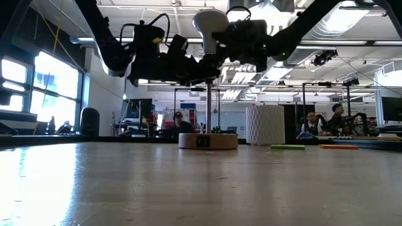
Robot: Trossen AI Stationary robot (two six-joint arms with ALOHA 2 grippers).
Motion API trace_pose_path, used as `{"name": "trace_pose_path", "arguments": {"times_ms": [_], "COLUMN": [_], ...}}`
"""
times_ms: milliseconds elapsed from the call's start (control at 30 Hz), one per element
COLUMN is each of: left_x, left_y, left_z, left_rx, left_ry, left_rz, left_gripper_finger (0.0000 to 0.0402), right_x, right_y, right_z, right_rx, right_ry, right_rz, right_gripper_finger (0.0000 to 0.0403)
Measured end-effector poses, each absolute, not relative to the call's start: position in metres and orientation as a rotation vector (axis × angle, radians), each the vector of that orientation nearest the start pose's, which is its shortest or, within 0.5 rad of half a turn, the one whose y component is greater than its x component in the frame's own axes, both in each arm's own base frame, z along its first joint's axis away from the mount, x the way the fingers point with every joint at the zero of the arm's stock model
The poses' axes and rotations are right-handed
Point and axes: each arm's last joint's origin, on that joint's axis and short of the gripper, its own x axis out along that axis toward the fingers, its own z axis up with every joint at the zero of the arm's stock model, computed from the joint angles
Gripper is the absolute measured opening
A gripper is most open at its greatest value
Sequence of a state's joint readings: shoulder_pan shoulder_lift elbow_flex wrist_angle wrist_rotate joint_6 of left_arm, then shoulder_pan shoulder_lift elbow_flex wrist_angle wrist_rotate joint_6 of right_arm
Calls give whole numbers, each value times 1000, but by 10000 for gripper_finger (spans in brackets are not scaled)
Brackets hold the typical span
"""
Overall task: Screw lightbulb
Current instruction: Insert the lightbulb into the lamp socket
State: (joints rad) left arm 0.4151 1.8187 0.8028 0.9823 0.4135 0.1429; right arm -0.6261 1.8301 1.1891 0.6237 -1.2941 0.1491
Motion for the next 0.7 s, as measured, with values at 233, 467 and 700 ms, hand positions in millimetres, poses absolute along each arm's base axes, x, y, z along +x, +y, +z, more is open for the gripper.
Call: {"name": "trace_pose_path", "arguments": {"times_ms": [233, 467, 700], "left_x": [333, 333, 333], "left_y": [133, 133, 133], "left_z": [179, 178, 177], "left_rx": [123, 118, 114], "left_ry": [33, 48, 56], "left_rz": [-22, 19, 42], "left_gripper_finger": [157, 157, 157], "right_x": [348, 345, 345], "right_y": [-216, -218, -220], "right_z": [253, 245, 244], "right_rx": [169, 176, 200], "right_ry": [68, 74, 84], "right_rz": [707, 658, 621], "right_gripper_finger": [194, 158, 148]}}
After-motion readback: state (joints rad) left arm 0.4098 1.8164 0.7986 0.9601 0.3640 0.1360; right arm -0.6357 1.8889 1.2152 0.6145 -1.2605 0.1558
